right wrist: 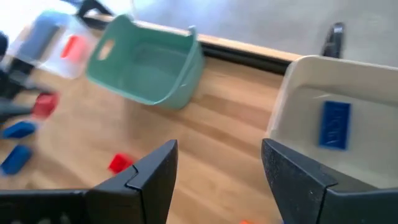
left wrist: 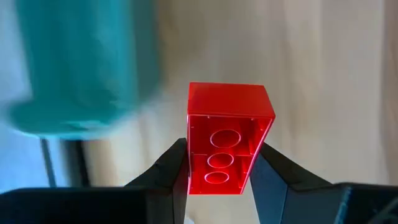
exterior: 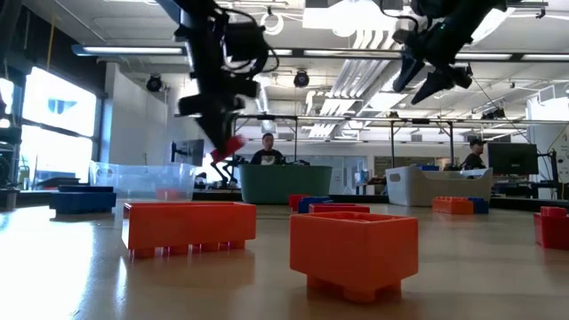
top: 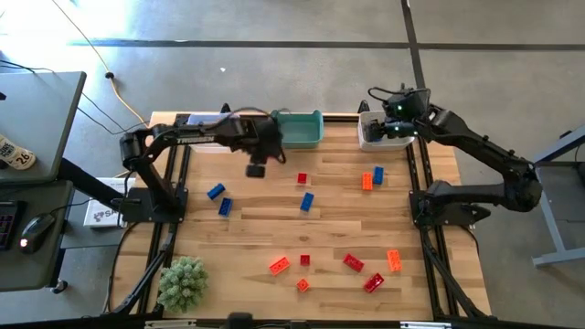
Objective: Sort & place blocks by color
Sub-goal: Put the red game piece into the green bin
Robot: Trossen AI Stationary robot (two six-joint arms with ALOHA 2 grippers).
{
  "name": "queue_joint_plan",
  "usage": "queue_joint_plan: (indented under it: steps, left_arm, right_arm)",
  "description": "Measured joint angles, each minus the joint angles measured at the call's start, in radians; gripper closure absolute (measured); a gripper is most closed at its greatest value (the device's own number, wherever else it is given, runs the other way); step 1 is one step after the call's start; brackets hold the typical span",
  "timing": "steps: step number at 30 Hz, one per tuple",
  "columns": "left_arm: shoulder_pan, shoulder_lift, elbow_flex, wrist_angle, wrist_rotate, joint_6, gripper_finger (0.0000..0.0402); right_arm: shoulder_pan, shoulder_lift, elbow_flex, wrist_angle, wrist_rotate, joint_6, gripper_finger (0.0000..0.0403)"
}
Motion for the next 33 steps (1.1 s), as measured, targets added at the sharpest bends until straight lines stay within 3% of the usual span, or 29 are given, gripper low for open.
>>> queue_joint_plan:
  steps: [8, 16, 28, 33]
  left_arm:
    - [0.071, 0.004, 0.079, 0.26, 0.029, 0.001, 0.0296]
    - [0.15, 0.017, 0.08, 0.483, 0.057, 0.002, 0.0296]
    - [0.192, 0.143, 0.08, 0.497, 0.093, -0.042, 0.0295]
    - [0.191, 0.164, 0.079, 0.499, 0.091, -0.042, 0.0242]
  right_arm:
    - [0.147, -0.003, 0.0, 0.0, 0.019, 0.1, 0.0181]
    - [0.274, -0.003, 0.0, 0.0, 0.127, 0.199, 0.0181]
    - [0.369, -0.002, 0.0, 0.014, 0.167, 0.284, 0.0181]
    - [0.386, -0.002, 0.0, 0.013, 0.167, 0.303, 0.0181]
